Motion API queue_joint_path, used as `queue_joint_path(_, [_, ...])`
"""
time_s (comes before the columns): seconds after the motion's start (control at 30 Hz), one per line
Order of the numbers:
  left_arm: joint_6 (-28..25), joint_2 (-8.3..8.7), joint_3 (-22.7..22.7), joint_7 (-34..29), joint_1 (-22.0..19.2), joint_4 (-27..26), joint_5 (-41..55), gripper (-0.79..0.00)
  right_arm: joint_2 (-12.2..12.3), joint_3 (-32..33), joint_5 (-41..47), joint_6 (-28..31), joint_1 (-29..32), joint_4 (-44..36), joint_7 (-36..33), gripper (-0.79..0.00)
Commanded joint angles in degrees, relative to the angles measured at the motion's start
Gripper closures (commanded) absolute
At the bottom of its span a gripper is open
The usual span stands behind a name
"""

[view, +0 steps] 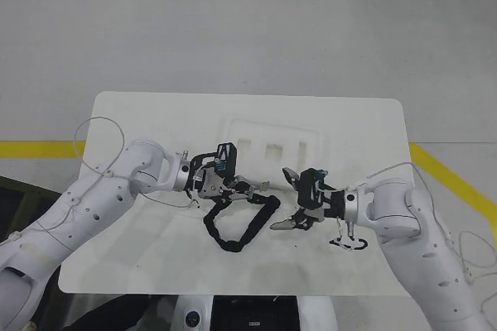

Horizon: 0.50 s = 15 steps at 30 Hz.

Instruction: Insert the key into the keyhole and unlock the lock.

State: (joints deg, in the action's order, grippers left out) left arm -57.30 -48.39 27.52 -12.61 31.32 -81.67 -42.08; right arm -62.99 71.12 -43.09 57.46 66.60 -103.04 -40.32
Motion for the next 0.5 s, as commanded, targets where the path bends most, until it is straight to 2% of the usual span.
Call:
queue_joint_path(0.0, [-0.4,0.06,0.4,-0.4,0.4,-0.1,-0.1,0.0,0.0,-0.2,-5.0,0.5,-1.1,0.6,3.4,-0.785])
queue_joint_path(0.23, [-0.7,0.02,1.7,-1.0,2.0,-0.9,-0.4,0.0,0.9,-4.0,-23.0,0.5,-3.8,0.1,16.4,-0.785])
queue_joint_path(0.4, [-0.7,-0.15,2.3,-1.0,3.0,-0.9,-0.7,0.0,1.8,-5.8,-31.7,0.5,-4.7,1.0,24.9,-0.785])
queue_joint_path(0.47, [-0.7,-0.22,2.5,-0.9,3.3,-0.9,-0.8,0.0,2.1,-6.5,-34.2,0.5,-4.7,1.1,26.8,-0.653])
